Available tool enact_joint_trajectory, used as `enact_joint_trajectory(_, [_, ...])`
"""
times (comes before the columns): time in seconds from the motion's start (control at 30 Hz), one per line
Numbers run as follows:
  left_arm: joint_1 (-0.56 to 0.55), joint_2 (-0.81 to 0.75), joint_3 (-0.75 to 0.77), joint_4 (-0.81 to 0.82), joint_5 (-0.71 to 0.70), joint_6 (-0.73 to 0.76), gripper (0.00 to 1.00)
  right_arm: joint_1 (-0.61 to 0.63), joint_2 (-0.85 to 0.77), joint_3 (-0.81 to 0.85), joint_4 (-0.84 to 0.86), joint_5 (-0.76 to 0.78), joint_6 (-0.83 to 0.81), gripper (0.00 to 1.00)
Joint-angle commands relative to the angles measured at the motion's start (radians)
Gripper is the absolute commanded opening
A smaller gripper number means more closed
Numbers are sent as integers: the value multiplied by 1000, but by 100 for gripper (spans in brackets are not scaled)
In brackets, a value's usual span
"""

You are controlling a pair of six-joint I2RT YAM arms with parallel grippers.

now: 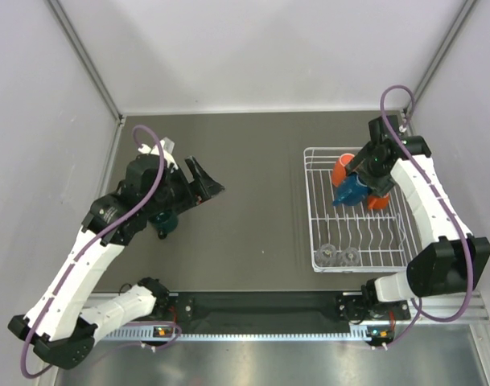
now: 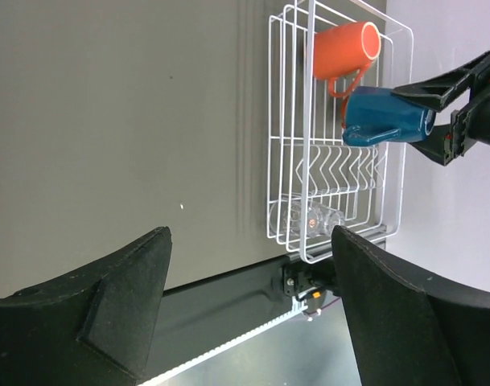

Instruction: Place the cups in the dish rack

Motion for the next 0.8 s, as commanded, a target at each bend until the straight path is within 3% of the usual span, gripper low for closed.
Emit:
enact_joint_trajectory(0.0, [5, 6, 57, -19, -36, 63, 85, -15, -29, -14, 27, 63, 79, 0])
enact_joint_trajectory(0.77, [6, 127, 135, -33, -7, 255, 86, -37, 110, -82, 69, 86, 240, 0])
